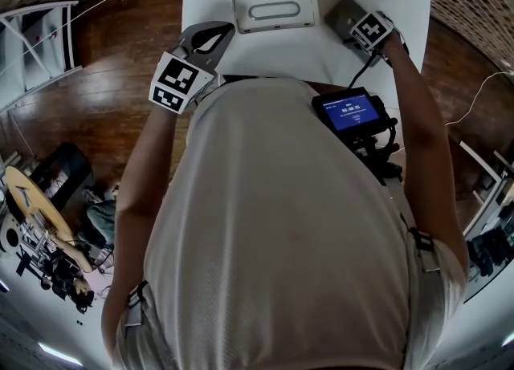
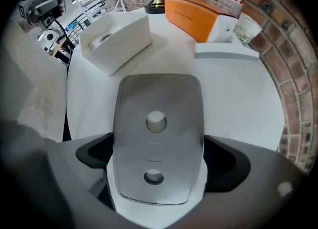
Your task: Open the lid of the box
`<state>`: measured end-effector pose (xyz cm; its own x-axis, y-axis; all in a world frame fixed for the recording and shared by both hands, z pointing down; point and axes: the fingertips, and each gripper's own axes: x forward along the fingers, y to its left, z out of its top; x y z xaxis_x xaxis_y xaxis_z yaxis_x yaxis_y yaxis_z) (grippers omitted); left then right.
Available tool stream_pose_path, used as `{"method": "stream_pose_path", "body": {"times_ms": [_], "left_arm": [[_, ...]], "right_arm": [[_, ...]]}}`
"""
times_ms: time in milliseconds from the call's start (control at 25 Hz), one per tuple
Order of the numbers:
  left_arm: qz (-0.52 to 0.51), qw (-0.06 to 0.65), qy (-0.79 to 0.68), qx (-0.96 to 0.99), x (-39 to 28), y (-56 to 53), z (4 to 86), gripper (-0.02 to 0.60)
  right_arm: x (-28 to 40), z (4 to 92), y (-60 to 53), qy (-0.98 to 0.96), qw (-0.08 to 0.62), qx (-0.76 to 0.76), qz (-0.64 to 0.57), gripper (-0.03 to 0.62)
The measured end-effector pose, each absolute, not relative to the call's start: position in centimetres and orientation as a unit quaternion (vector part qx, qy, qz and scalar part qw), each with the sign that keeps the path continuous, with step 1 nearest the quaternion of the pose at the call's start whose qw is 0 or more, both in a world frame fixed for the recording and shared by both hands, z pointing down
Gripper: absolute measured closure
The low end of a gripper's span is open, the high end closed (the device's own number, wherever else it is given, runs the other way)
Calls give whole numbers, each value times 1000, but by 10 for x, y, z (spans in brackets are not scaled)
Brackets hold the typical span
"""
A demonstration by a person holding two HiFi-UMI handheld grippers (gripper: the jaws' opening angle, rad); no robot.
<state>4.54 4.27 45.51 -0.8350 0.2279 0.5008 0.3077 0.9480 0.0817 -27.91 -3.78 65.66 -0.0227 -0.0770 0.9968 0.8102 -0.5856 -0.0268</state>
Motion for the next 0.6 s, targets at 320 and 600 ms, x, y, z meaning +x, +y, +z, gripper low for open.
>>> {"method": "stream_pose_path", "body": {"times_ms": [320, 600], "left_arm": [[-96, 224, -958, -151, 48, 58, 461, 581], [-110, 166, -960, -196, 53, 96, 442, 581]], "right_arm": [[-254, 611, 3, -348, 300, -689, -560, 73], [-200, 490, 77, -450, 217, -795, -345, 339]]}}
